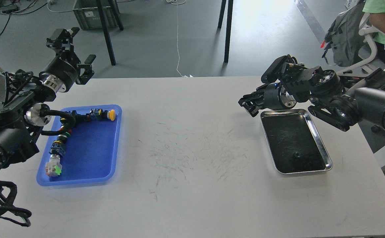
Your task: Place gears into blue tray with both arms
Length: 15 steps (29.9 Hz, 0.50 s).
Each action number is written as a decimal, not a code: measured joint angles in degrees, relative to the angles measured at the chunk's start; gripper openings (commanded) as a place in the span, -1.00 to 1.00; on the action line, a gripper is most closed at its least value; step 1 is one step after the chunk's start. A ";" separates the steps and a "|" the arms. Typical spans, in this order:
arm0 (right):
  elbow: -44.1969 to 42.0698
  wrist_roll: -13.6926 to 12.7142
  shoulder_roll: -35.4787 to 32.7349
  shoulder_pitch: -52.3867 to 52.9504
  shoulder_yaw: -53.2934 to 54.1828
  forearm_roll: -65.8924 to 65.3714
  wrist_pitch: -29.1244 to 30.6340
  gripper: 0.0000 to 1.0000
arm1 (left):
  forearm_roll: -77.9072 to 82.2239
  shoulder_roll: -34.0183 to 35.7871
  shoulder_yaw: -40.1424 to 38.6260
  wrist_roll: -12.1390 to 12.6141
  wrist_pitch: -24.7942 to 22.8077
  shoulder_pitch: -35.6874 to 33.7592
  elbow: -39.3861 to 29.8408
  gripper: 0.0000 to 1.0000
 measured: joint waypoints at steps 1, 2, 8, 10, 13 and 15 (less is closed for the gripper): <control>-0.47 0.01 1.08 0.00 0.48 0.01 -0.18 -0.97 | -0.02 0.33 0.00 0.00 0.00 0.00 -0.05 0.97; -1.21 0.01 2.16 0.00 0.88 0.01 -0.51 -0.97 | -0.03 0.64 0.00 0.00 0.00 0.00 -0.06 0.97; -2.95 0.00 6.75 -1.45 4.06 0.12 -5.89 -0.97 | -0.04 1.76 0.00 0.00 0.00 0.00 -0.11 0.97; -3.33 0.01 9.46 -2.84 4.92 0.12 -7.33 -0.97 | -0.07 1.89 0.00 0.00 0.00 0.00 -0.11 0.97; -4.18 0.02 11.06 -4.58 5.59 0.12 -9.65 -0.97 | -0.12 2.22 0.00 0.00 0.00 0.05 -0.09 0.97; -4.57 0.01 11.25 -5.75 5.77 0.12 -11.93 -0.97 | -0.12 2.34 0.00 0.00 0.00 0.09 -0.09 0.97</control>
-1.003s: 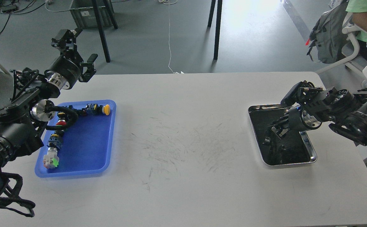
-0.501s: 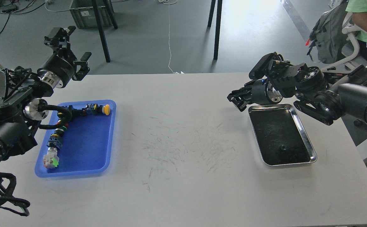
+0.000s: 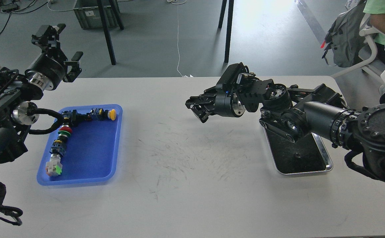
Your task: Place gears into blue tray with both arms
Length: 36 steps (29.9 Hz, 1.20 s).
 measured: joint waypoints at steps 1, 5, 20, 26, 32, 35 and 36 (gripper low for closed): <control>-0.05 0.00 0.04 -0.72 0.04 0.00 -1.52 -0.97 | 0.00 0.03 0.00 0.00 0.00 0.00 0.00 0.97; -0.05 -0.01 0.08 -3.59 0.07 0.00 -6.61 -0.97 | 0.00 0.74 0.00 0.00 -0.02 0.03 -0.07 0.97; 5.04 0.00 0.10 -7.56 -0.45 -0.87 -15.18 -0.97 | -0.13 1.60 -0.09 0.00 0.00 0.88 -0.10 0.97; 8.31 -0.01 0.09 -7.83 -0.86 -1.49 -15.81 -0.97 | -0.13 1.98 -0.09 0.00 0.00 0.89 -0.10 0.97; 9.68 0.00 0.09 -8.43 -3.02 -5.31 -15.80 -0.97 | -0.09 2.00 -0.09 0.00 0.00 0.89 -0.10 0.97; 9.67 -0.01 0.09 -8.87 -4.24 -5.92 -15.67 -0.97 | -0.09 2.00 -0.09 0.00 0.00 0.89 -0.10 0.97; 9.67 0.00 0.09 -9.10 -4.64 -5.99 -15.63 -0.97 | -0.09 2.00 -0.09 0.00 0.00 0.89 -0.10 0.97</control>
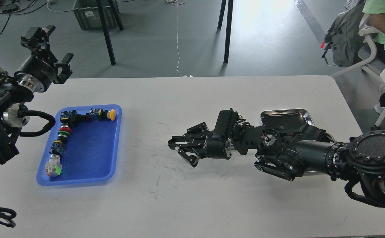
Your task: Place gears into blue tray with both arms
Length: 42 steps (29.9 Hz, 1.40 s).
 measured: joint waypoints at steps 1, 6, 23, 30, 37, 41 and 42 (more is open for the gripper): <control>-0.01 0.00 0.00 -0.18 -0.28 -0.04 0.02 -0.97 | 0.00 0.00 0.00 0.00 0.00 0.00 0.00 0.97; -0.12 0.00 0.00 -0.41 -0.54 -0.07 0.03 -0.57 | -0.05 -0.09 0.04 0.07 0.00 0.01 0.09 0.97; -0.12 0.00 0.00 -0.27 0.00 1.17 0.06 0.13 | -0.51 0.35 -0.51 -2.21 0.00 1.60 0.36 0.97; -0.29 0.00 0.00 -0.10 2.18 2.73 -0.07 0.45 | 0.22 -0.74 1.77 -3.20 0.00 2.47 0.47 0.97; -0.73 0.00 0.00 1.01 8.08 11.48 0.65 0.70 | 0.28 -1.55 8.11 -3.22 2.86 2.52 0.04 0.97; -0.80 0.00 0.00 3.25 10.72 16.53 0.73 0.70 | 0.12 -1.49 8.29 -3.22 4.57 2.78 -0.34 0.97; -0.77 0.00 0.00 3.82 11.32 17.24 0.73 0.70 | 0.12 -1.38 8.32 -3.22 4.79 2.78 -0.36 0.97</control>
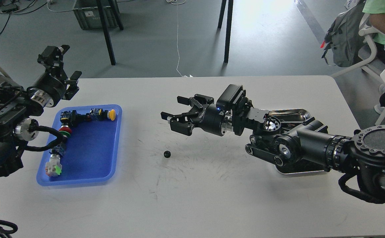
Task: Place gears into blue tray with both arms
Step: 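Raise the right arm up and away from the table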
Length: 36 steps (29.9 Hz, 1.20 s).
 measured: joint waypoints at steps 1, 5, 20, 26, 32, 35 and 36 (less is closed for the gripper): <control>0.07 0.00 0.00 0.47 0.56 0.42 0.00 0.70 | 0.03 0.27 -0.08 0.00 -0.39 0.00 -0.16 0.97; 0.21 0.00 0.01 1.66 3.76 1.56 0.04 0.73 | -0.64 0.88 -1.24 0.00 -4.19 -0.73 -1.58 0.97; -0.26 0.00 0.00 4.82 7.72 19.00 0.77 0.87 | -4.18 1.61 -10.93 1.16 -4.79 -0.64 -2.07 0.97; -0.28 0.00 -1.40 5.06 10.77 27.99 0.77 0.87 | -6.79 1.77 -13.99 13.69 -4.79 -0.45 -0.87 0.97; -0.33 0.00 -4.62 4.64 13.74 36.86 0.77 0.87 | -8.37 1.59 -16.12 15.70 -4.79 -0.16 -0.31 0.97; -0.35 0.00 -5.75 4.49 14.12 39.48 0.77 0.87 | -8.99 1.73 -17.04 15.73 -4.79 -0.17 -0.31 0.97; -0.38 0.00 -6.04 4.46 14.25 39.94 0.77 0.87 | -9.15 1.76 -17.23 15.55 -4.79 -0.17 -0.28 0.97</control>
